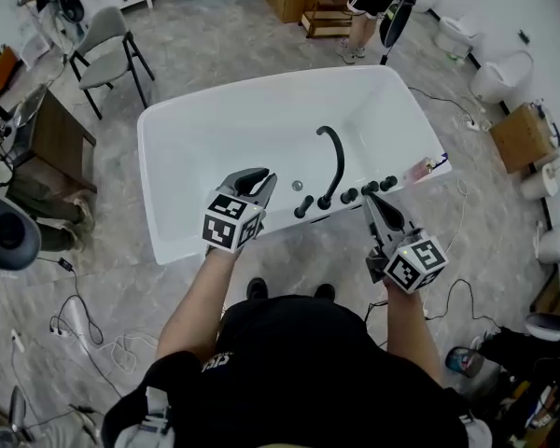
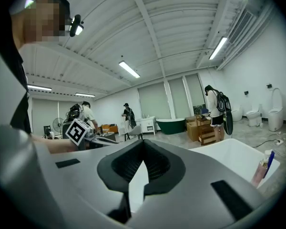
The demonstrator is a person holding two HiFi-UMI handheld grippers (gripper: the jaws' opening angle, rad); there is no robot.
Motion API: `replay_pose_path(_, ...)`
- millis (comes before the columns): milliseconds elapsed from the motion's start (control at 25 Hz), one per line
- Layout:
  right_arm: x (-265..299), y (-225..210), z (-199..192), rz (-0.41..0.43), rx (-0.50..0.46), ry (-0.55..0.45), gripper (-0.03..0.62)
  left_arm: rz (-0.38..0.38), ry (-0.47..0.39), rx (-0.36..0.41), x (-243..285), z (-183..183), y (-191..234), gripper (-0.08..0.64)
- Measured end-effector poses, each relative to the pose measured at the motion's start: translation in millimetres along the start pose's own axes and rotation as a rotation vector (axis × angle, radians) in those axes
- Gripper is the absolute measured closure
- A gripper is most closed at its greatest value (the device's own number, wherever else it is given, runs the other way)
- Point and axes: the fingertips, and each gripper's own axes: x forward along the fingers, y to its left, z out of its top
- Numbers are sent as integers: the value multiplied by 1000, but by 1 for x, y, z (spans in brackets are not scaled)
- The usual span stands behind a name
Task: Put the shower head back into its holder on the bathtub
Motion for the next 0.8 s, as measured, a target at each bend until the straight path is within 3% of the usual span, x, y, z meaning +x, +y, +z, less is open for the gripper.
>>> replay_pose_path(200,-36,-31,30,11,-45,-46,580,22,-25,19,9,25,-36,494)
replay_pose_path(440,-91,-108,43,28,-26,-128,580,102,-44,0,26,43,-78,494)
replay_pose_path(800,-121,-168,46,48,22,-103,581,218,-89,-13,38,62,-117,509)
